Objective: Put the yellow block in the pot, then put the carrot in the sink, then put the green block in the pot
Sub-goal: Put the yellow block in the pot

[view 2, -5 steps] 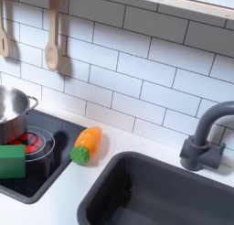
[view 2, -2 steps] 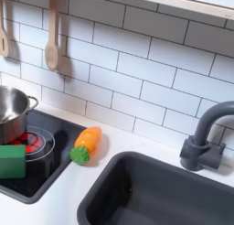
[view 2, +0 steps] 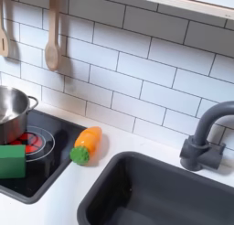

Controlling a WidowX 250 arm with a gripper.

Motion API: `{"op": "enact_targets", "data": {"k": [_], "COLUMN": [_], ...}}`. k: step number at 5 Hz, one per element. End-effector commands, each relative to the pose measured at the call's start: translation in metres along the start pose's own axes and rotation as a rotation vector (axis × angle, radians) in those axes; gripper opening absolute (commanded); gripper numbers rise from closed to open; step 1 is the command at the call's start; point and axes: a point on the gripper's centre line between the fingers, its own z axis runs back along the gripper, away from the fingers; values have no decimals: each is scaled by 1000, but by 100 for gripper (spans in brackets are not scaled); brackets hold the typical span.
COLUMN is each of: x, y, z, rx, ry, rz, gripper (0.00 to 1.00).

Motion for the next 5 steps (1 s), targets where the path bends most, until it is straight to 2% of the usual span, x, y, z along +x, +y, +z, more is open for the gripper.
{"op": "enact_targets", "data": {"k": [1, 3, 5], "x": [-2, -14, -21], "y": [-4, 2, 7], "z": [-8, -34, -52], "rx": [-3, 13, 13], "ry": [11, 61, 92], "rz": [-4, -17, -17], "gripper": [0, 0, 0]}}
